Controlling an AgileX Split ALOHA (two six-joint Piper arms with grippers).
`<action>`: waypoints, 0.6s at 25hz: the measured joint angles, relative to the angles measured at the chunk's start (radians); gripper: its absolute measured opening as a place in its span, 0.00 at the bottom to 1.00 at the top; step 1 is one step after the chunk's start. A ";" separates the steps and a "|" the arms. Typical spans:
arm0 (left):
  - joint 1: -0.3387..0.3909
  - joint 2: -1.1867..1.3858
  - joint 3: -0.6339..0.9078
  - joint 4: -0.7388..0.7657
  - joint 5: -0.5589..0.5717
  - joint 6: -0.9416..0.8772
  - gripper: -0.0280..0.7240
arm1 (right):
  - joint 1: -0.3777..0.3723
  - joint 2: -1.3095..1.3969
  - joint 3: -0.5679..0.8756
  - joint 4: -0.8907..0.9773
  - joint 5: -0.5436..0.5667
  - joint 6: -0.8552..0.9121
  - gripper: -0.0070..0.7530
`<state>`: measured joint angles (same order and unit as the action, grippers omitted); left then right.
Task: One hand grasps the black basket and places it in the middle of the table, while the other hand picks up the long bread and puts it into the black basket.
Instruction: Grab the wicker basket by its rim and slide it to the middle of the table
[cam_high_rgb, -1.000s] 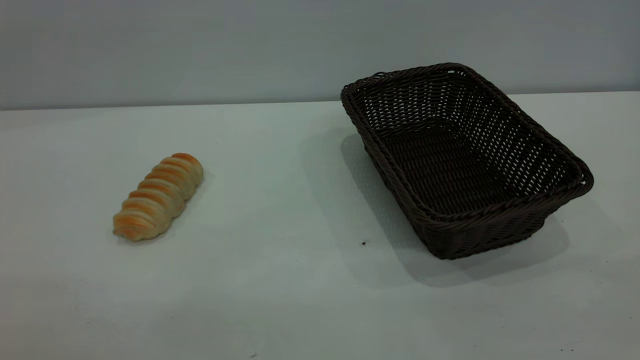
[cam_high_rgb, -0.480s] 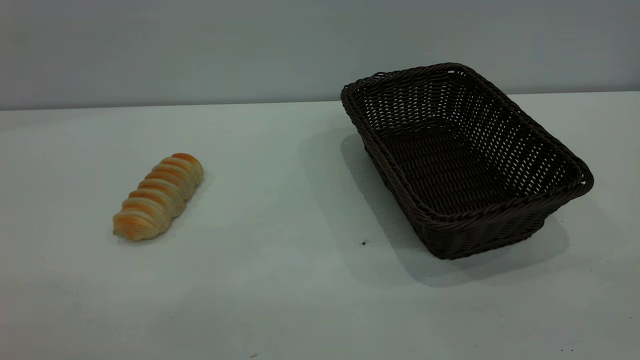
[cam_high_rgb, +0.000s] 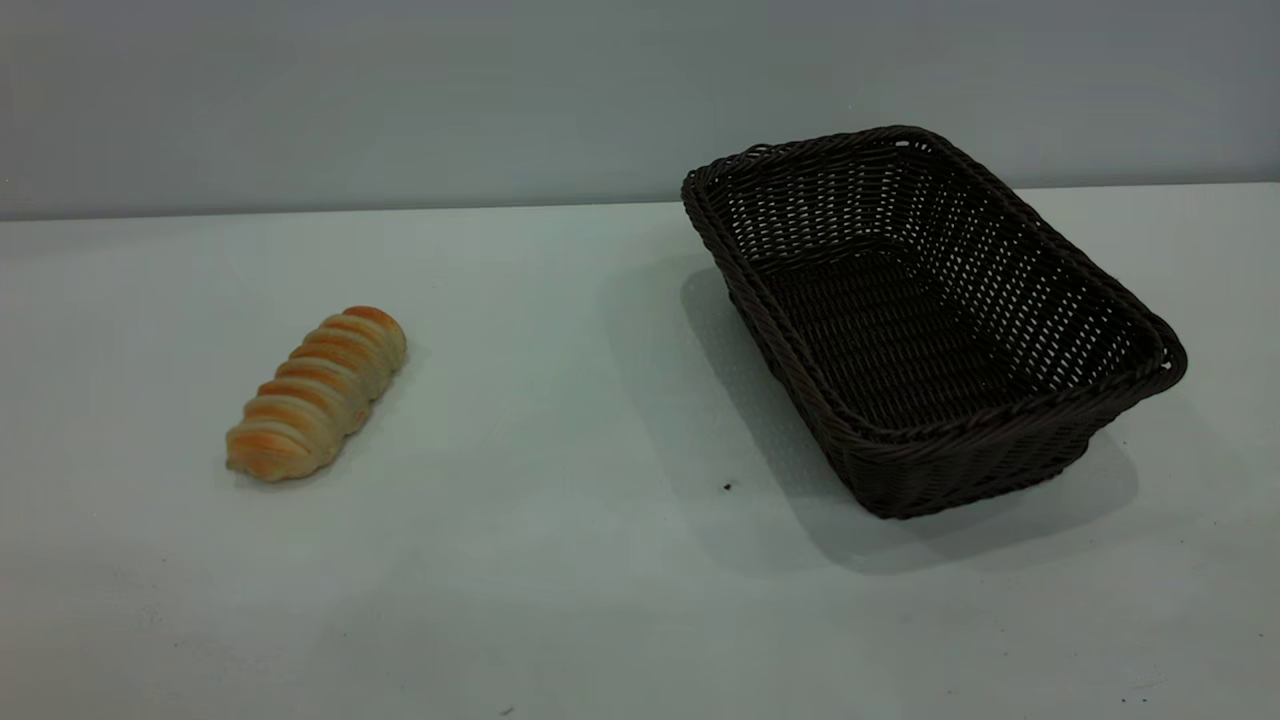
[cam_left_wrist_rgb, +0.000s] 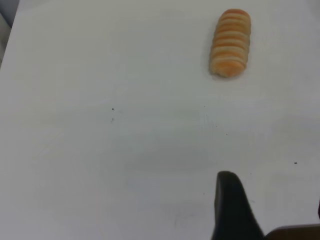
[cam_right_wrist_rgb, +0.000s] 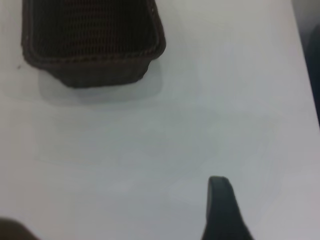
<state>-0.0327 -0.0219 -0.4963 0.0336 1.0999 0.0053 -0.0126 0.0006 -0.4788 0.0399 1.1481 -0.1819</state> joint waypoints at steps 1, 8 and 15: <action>0.000 0.000 -0.003 0.000 0.002 0.000 0.63 | 0.000 0.017 -0.003 0.007 0.001 -0.003 0.64; 0.000 0.114 -0.073 0.000 0.032 -0.030 0.63 | 0.003 0.232 -0.039 0.124 -0.015 -0.069 0.64; 0.000 0.319 -0.114 0.000 0.018 -0.070 0.64 | 0.003 0.473 -0.143 0.163 -0.037 -0.098 0.65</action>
<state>-0.0327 0.2968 -0.6101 0.0336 1.1176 -0.0647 -0.0094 0.4736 -0.6215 0.2025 1.1112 -0.2797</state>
